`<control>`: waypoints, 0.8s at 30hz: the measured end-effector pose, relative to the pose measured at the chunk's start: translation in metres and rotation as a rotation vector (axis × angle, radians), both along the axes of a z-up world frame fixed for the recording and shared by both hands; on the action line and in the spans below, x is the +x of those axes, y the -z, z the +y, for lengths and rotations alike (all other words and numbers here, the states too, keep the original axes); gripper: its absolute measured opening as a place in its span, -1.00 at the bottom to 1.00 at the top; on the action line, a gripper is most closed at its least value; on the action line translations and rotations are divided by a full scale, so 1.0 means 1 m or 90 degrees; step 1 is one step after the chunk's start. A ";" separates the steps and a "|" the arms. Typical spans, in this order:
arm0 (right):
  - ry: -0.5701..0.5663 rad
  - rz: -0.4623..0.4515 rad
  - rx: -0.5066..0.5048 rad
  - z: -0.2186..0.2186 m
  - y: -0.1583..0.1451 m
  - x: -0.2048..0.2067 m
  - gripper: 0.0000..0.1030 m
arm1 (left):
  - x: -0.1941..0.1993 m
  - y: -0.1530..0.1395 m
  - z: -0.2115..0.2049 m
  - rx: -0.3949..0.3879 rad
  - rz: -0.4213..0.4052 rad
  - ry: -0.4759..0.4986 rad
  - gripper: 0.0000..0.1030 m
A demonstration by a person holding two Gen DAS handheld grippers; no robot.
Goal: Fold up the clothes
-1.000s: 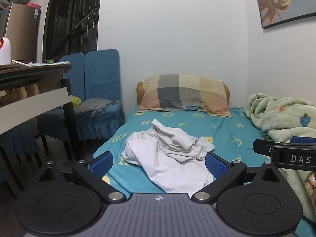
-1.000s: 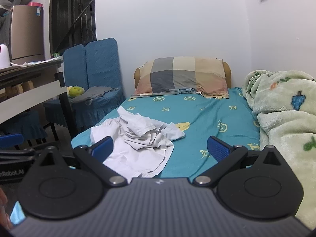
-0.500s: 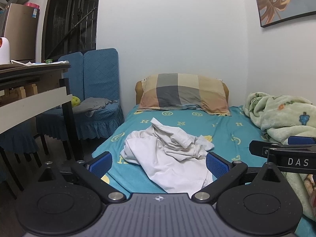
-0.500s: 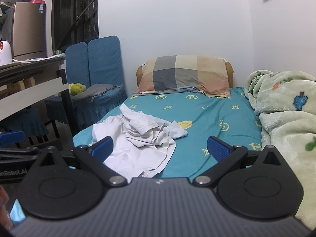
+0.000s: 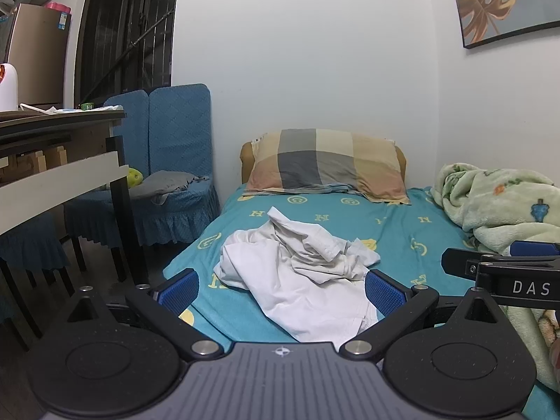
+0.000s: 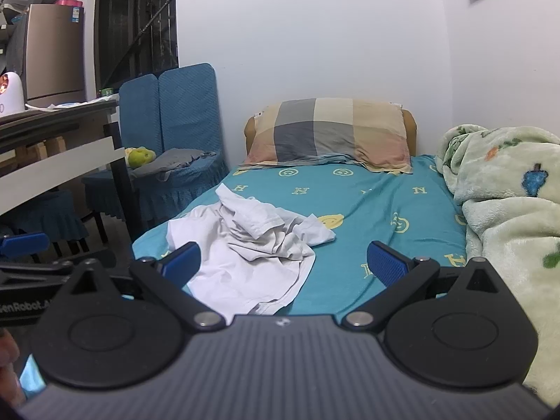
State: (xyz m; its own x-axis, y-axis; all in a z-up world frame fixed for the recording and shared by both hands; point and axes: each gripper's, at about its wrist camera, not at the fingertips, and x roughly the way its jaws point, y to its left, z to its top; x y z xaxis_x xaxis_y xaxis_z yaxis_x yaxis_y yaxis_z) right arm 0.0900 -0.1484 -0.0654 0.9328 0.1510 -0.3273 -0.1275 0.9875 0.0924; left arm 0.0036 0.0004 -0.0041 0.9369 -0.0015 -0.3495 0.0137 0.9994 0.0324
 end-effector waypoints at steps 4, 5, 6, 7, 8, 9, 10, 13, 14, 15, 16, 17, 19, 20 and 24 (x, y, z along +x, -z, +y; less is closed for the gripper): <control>-0.001 0.001 -0.001 0.001 0.000 -0.001 1.00 | 0.003 0.001 0.001 -0.005 0.009 0.001 0.98; -0.001 0.001 -0.001 0.000 -0.001 0.000 1.00 | 0.004 0.002 0.001 -0.005 0.012 0.001 0.98; -0.002 0.002 0.000 -0.001 -0.001 0.000 1.00 | 0.004 0.002 0.001 -0.005 0.015 0.001 0.98; -0.002 0.002 0.000 -0.001 -0.001 0.001 1.00 | 0.005 0.003 0.001 -0.005 0.017 0.001 0.98; -0.002 0.002 0.000 -0.001 -0.001 0.001 1.00 | 0.005 0.003 0.002 -0.008 0.018 0.002 0.98; -0.001 0.002 0.000 -0.001 -0.001 0.001 1.00 | 0.005 0.002 0.002 -0.012 0.018 0.003 0.98; -0.001 0.002 0.000 -0.001 -0.001 0.000 1.00 | 0.005 0.003 0.003 -0.016 0.019 0.002 0.98; 0.001 0.004 0.003 -0.001 -0.001 0.000 1.00 | 0.006 0.003 0.005 -0.025 0.023 0.001 0.98; 0.002 0.005 0.005 -0.001 -0.001 0.000 1.00 | 0.007 0.003 0.005 -0.029 0.026 0.002 0.98; 0.004 0.006 0.009 -0.001 -0.001 0.000 1.00 | 0.007 0.004 0.007 -0.033 0.029 0.005 0.98; 0.005 0.007 0.010 -0.001 0.000 -0.001 1.00 | 0.008 0.005 0.007 -0.036 0.033 0.007 0.98; 0.005 0.009 0.008 -0.001 0.000 -0.001 1.00 | 0.010 0.007 0.007 -0.037 0.036 0.009 0.98; 0.007 0.012 0.004 0.000 0.002 -0.001 1.00 | 0.013 0.009 0.008 -0.041 0.042 0.012 0.98; 0.009 0.014 0.004 0.000 0.002 -0.001 1.00 | 0.015 0.010 0.008 -0.043 0.047 0.013 0.98; 0.025 0.020 0.014 -0.003 0.003 0.001 1.00 | 0.038 0.016 0.009 -0.067 0.075 0.019 0.97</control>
